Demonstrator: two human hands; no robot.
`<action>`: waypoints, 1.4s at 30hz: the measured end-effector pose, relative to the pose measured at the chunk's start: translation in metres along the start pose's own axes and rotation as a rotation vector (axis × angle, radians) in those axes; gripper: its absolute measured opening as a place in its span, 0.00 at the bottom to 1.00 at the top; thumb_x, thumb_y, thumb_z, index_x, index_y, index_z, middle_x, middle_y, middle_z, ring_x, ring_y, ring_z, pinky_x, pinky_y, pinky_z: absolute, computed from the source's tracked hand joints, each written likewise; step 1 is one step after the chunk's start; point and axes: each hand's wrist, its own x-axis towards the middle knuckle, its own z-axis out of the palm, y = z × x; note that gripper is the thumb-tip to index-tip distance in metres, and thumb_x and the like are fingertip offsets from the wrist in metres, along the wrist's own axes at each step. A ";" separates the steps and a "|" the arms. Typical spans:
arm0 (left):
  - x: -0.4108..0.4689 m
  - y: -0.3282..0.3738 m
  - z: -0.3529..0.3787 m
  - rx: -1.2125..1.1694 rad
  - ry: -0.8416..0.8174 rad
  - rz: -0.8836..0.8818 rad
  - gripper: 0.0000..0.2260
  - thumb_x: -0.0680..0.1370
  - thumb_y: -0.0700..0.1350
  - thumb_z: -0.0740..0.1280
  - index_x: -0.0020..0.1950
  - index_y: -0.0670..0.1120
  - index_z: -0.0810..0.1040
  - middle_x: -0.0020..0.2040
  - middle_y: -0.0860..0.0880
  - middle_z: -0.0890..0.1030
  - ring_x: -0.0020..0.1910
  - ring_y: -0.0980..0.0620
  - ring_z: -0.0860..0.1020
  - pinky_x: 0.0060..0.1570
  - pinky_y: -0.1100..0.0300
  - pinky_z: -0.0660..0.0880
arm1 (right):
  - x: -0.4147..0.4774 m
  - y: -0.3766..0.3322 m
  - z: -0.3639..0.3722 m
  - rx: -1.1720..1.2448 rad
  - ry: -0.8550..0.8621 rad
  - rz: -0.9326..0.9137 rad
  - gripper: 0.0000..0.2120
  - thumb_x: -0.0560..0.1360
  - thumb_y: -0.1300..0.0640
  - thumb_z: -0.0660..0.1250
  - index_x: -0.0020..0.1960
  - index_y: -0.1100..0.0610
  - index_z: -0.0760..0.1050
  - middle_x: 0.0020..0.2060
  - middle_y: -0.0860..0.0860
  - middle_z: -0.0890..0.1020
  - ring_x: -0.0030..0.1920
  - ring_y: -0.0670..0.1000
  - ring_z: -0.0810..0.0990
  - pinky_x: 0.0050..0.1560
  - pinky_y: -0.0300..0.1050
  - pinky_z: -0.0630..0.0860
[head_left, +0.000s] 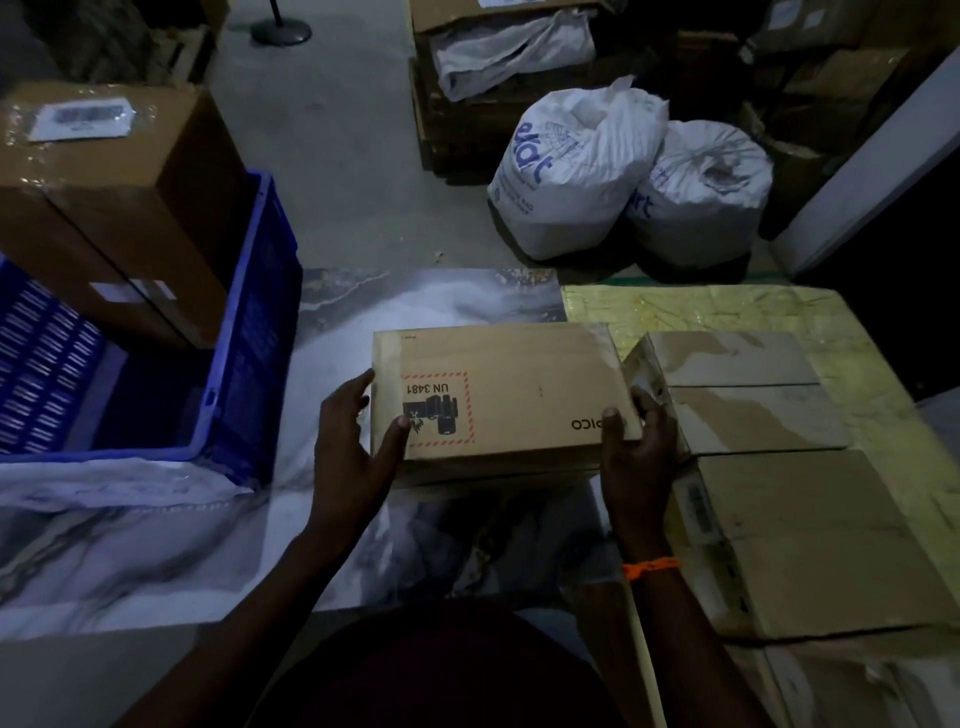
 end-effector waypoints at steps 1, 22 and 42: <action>0.003 0.001 0.001 0.089 -0.018 0.085 0.26 0.80 0.52 0.69 0.75 0.44 0.70 0.72 0.47 0.70 0.69 0.55 0.70 0.66 0.67 0.68 | 0.000 -0.002 0.001 -0.074 -0.011 -0.089 0.23 0.80 0.47 0.66 0.71 0.58 0.74 0.68 0.56 0.74 0.69 0.56 0.74 0.66 0.61 0.76; 0.026 0.021 0.056 0.793 -0.437 0.462 0.26 0.84 0.54 0.52 0.77 0.42 0.71 0.77 0.42 0.70 0.76 0.42 0.69 0.73 0.41 0.64 | 0.002 -0.052 0.049 -0.659 -0.577 -0.700 0.29 0.83 0.45 0.51 0.77 0.59 0.70 0.77 0.56 0.70 0.77 0.56 0.69 0.75 0.61 0.64; 0.066 -0.002 0.041 0.867 -0.434 0.381 0.31 0.84 0.61 0.40 0.84 0.47 0.53 0.84 0.44 0.50 0.83 0.44 0.50 0.77 0.33 0.50 | 0.064 -0.030 0.028 -0.764 -0.662 -0.586 0.38 0.78 0.28 0.32 0.82 0.46 0.39 0.84 0.51 0.44 0.83 0.51 0.40 0.81 0.55 0.40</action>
